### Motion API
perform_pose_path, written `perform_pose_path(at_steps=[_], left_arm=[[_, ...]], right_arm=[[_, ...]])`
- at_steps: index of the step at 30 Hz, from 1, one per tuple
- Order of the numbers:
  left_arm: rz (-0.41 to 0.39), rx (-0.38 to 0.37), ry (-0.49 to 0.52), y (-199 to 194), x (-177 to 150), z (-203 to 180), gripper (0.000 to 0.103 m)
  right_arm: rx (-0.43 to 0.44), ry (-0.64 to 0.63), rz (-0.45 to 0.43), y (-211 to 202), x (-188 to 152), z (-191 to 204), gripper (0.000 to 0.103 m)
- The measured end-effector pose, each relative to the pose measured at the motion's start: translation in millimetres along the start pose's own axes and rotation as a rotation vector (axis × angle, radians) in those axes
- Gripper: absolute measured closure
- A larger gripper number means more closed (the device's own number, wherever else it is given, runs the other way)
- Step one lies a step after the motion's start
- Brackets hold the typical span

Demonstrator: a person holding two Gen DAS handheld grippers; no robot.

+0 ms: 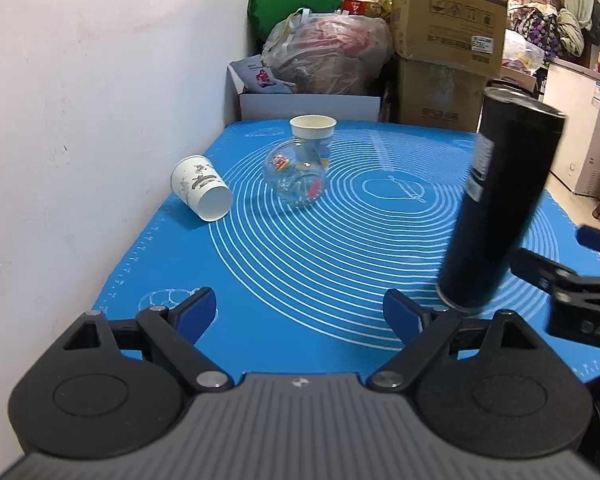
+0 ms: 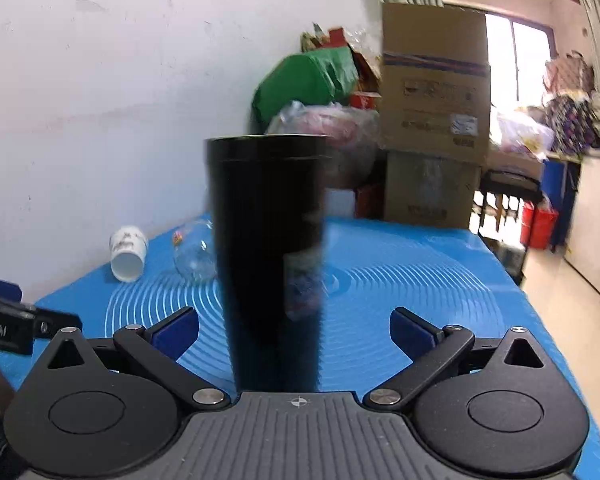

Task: Flip cup upside down
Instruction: 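Open the right tool and pull it back from the tumbler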

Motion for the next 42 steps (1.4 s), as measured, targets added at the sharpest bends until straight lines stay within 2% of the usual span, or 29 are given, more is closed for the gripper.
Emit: perform_pose_path(at_steps=[8,14,23,42], left_arm=[[-0.002,-0.039,0.022,-38,-12,-12,0.013],[-0.014,-0.052,0.053,-57,-19,-20,0.01],[-0.033,-0.071,0.074,-75,-22,-23,0.01],[-0.034,-0.088,0.099,-81,-27,-29,0.009]], right_arm=[[-0.118,0.067,0.114,-68,0,-2,0.0],[-0.127,0.114,0.152,-93,0,0,0.0],[-0.112,0.149,0.173,-107,-2,6,0.0],[-0.116,0.148,0.201,-111,-2,10,0.0]])
Point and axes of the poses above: each gripper's, at about its wrist camera, not at the fingertips, and y roughly the way its jaws point, z to its left, x to its top, the point moved 2 cm from there along y, roughly the way its jaws point, and after that the axes turned 15 degrees about x, right-handed, at the moved point
